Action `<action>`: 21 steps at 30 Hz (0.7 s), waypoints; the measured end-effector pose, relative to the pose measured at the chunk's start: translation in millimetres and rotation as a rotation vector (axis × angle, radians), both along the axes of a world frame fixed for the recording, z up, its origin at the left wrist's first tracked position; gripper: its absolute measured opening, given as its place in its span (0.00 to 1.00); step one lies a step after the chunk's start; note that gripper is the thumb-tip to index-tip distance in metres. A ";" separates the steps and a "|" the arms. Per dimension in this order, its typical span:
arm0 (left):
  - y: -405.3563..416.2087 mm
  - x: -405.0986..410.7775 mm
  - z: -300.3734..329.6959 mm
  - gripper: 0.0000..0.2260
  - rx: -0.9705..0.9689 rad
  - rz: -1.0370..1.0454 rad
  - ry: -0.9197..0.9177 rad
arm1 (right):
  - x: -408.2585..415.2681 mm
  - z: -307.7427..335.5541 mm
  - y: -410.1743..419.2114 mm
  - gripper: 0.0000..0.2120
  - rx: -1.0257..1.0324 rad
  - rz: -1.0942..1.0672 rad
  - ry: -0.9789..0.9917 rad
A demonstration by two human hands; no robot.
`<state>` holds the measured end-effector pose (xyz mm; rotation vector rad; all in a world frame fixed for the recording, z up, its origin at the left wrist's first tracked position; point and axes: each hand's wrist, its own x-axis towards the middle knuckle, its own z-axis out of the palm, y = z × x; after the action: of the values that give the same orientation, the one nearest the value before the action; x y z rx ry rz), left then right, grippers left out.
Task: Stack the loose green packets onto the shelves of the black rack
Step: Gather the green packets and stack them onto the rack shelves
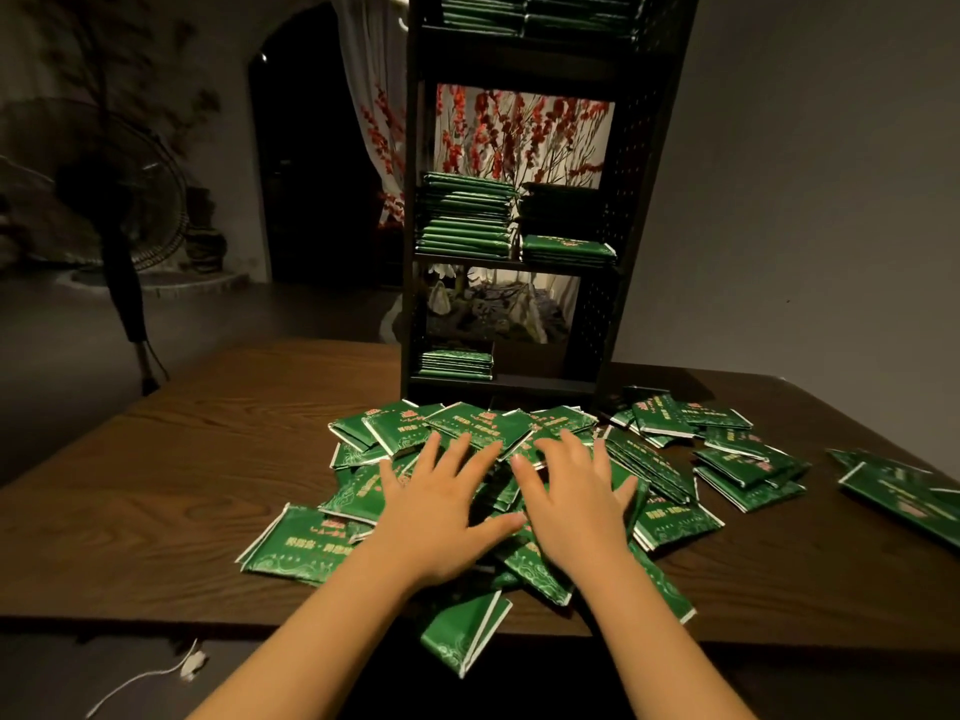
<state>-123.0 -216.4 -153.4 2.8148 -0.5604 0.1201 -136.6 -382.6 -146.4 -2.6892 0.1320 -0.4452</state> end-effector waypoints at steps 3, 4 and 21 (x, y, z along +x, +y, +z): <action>-2.0 -17.3 -5.6 0.34 0.006 0.085 -0.040 | -14.8 -8.4 11.0 0.29 -0.034 0.018 0.020; -0.7 -23.9 -7.2 0.34 0.009 0.109 -0.055 | -19.0 -9.9 13.2 0.29 -0.044 0.018 0.012; 8.1 -18.3 -1.6 0.29 -0.072 0.107 -0.203 | 3.5 7.3 4.0 0.21 -0.101 0.108 -0.088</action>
<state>-141.3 -208.3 -155.1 2.7787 -0.4384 0.4425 -133.1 -378.7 -139.1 -2.7530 -0.0624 -0.5488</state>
